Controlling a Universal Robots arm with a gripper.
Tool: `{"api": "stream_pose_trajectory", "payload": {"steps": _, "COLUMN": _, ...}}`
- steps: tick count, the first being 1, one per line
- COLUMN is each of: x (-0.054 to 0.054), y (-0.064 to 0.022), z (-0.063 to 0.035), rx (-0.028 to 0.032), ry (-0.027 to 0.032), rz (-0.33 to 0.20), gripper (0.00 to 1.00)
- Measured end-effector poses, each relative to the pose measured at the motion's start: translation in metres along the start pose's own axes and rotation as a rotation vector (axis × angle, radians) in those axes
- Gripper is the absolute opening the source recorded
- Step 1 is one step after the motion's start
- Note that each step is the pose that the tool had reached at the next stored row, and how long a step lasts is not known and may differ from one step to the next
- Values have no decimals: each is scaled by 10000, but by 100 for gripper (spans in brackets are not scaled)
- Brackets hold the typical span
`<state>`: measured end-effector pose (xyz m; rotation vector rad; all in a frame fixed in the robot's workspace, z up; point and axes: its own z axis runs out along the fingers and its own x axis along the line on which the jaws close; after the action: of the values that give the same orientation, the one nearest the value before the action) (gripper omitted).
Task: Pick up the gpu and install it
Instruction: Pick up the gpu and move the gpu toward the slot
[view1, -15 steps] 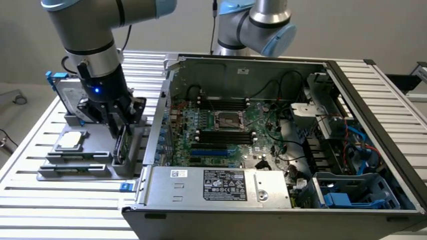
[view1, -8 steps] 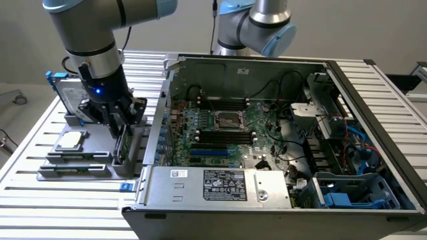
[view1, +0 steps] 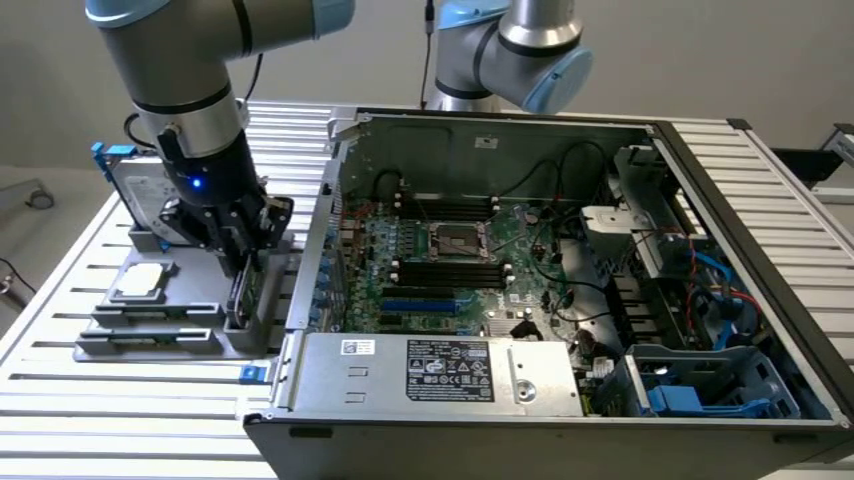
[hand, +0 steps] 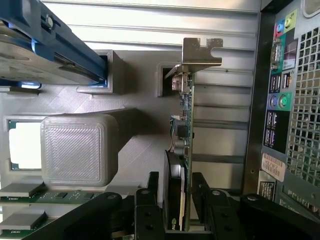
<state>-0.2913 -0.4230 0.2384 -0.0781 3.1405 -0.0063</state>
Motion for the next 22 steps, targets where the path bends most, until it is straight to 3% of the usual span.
{"api": "stream_pose_trajectory", "payload": {"steps": 1, "x": 0, "y": 0, "z": 0, "rx": -1, "ry": 0, "rz": 0, "gripper": 40}}
{"api": "stream_pose_trajectory", "payload": {"steps": 2, "x": 0, "y": 0, "z": 0, "rx": -2, "ry": 0, "rz": 0, "gripper": 33}}
{"api": "stream_pose_trajectory", "payload": {"steps": 10, "x": 0, "y": 0, "z": 0, "rx": -2, "ry": 1, "rz": 0, "gripper": 33}}
{"api": "stream_pose_trajectory", "payload": {"steps": 12, "x": 0, "y": 0, "z": 0, "rx": -2, "ry": 2, "rz": 0, "gripper": 26}}
{"api": "stream_pose_trajectory", "payload": {"steps": 22, "x": 0, "y": 0, "z": 0, "rx": -2, "ry": 1, "rz": 0, "gripper": 26}}
